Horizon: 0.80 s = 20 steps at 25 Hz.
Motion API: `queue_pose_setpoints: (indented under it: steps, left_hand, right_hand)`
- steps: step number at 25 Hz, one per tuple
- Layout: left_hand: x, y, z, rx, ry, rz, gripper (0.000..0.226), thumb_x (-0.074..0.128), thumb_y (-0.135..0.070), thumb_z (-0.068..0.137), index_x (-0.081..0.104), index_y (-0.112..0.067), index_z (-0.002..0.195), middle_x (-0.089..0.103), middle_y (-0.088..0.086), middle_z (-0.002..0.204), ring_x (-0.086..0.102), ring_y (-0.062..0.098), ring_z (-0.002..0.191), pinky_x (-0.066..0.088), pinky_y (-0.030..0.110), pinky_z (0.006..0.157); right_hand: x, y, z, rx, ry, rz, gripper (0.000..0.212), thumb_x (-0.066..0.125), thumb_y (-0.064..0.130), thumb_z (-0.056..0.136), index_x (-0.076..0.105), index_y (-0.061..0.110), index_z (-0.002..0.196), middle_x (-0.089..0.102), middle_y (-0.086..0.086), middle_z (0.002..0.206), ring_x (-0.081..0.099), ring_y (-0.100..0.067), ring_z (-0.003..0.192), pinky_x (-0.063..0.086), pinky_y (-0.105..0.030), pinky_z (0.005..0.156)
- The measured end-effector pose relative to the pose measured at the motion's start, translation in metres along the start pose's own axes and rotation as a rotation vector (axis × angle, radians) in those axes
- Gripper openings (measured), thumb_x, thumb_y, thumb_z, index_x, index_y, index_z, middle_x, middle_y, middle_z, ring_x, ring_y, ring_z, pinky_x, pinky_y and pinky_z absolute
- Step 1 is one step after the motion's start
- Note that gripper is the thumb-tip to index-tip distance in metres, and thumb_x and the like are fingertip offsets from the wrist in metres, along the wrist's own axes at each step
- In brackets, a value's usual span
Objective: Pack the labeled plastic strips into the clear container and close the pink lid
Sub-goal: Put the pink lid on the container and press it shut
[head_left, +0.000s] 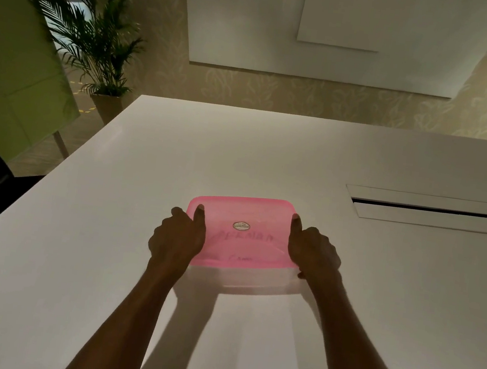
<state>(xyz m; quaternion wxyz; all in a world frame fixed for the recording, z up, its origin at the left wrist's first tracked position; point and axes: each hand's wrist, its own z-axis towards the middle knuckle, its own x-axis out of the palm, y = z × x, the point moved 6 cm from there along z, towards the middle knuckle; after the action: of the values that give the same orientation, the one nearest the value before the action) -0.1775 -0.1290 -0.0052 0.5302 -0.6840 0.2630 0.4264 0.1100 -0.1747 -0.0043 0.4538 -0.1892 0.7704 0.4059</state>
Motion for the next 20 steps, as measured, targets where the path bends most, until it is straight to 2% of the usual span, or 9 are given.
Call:
queue_pose_setpoints:
  steps: [3,5,7,11,13,15,18,20]
  left_hand:
    - [0.000,0.001,-0.004,0.000,-0.017,-0.008,0.073,0.025,-0.066,0.100,0.048,-0.005,0.132,0.064,0.022,0.126,0.061,0.044,0.115,0.048,0.047,0.092]
    - [-0.001,0.004,-0.005,0.000,-0.046,-0.013,0.074,0.026,-0.067,0.100,0.047,-0.004,0.132,0.065,0.023,0.124,0.062,0.045,0.113,0.048,0.047,0.090]
    - [-0.001,0.012,-0.004,-0.029,-0.050,-0.061,0.078,0.030,-0.070,0.098,0.046,-0.003,0.133,0.065,0.024,0.122,0.062,0.046,0.112,0.050,0.048,0.088]
    - [0.002,0.027,0.005,-0.082,-0.012,-0.214,0.087,0.039,-0.077,0.091,0.045,-0.001,0.133,0.063,0.023,0.124,0.062,0.045,0.112,0.046,0.044,0.079]
    - [0.004,0.029,0.005,-0.095,-0.001,-0.248,0.087,0.041,-0.077,0.090,0.046,-0.001,0.133,0.062,0.023,0.125,0.061,0.045,0.113,0.047,0.045,0.082]
    - [0.003,0.028,0.003,-0.097,0.004,-0.258,0.084,0.040,-0.074,0.093,0.046,-0.002,0.135,0.062,0.023,0.127,0.060,0.045,0.116,0.048,0.047,0.088]
    - [0.001,0.026,0.004,-0.103,0.064,-0.242,0.077,0.037,-0.068,0.097,0.045,-0.004,0.138,0.059,0.022,0.133,0.059,0.043,0.119,0.049,0.048,0.094]
    - [0.001,0.026,0.008,-0.091,0.125,-0.191,0.076,0.036,-0.067,0.097,0.046,-0.005,0.141,0.059,0.021,0.134,0.061,0.042,0.117,0.053,0.050,0.097]
  right_hand:
    - [0.001,0.001,-0.006,0.016,-0.082,0.044,0.078,0.013,0.065,0.103,0.060,0.012,0.135,0.066,-0.017,0.130,0.063,-0.039,0.120,0.046,-0.045,0.105]
    - [0.007,0.005,-0.011,-0.052,-0.085,0.051,0.065,0.019,0.056,0.107,0.054,0.015,0.144,0.062,-0.019,0.135,0.058,-0.042,0.125,0.044,-0.048,0.105]
    - [0.018,0.005,-0.015,-0.085,-0.072,0.112,0.061,0.023,0.052,0.107,0.054,0.015,0.144,0.061,-0.021,0.136,0.058,-0.043,0.125,0.045,-0.048,0.106]
    - [0.029,-0.001,-0.013,-0.028,-0.104,0.290,0.061,0.028,0.056,0.107,0.064,0.010,0.126,0.067,-0.020,0.125,0.061,-0.042,0.117,0.048,-0.044,0.097]
    - [0.026,-0.001,-0.014,-0.037,-0.154,0.355,0.060,0.031,0.053,0.108,0.067,0.005,0.106,0.070,-0.021,0.114,0.063,-0.042,0.109,0.050,-0.044,0.093]
    - [0.024,-0.001,-0.018,-0.030,-0.169,0.406,0.059,0.033,0.052,0.108,0.065,0.003,0.099,0.070,-0.022,0.110,0.062,-0.043,0.107,0.052,-0.047,0.094]
    - [0.026,-0.004,-0.018,0.017,-0.083,0.397,0.061,0.033,0.054,0.105,0.064,0.004,0.120,0.068,-0.020,0.121,0.064,-0.042,0.109,0.052,-0.047,0.100]
    - [0.021,-0.007,-0.013,0.035,-0.011,0.294,0.069,0.031,0.062,0.101,0.061,0.006,0.129,0.068,-0.018,0.122,0.071,-0.040,0.098,0.056,-0.047,0.097]
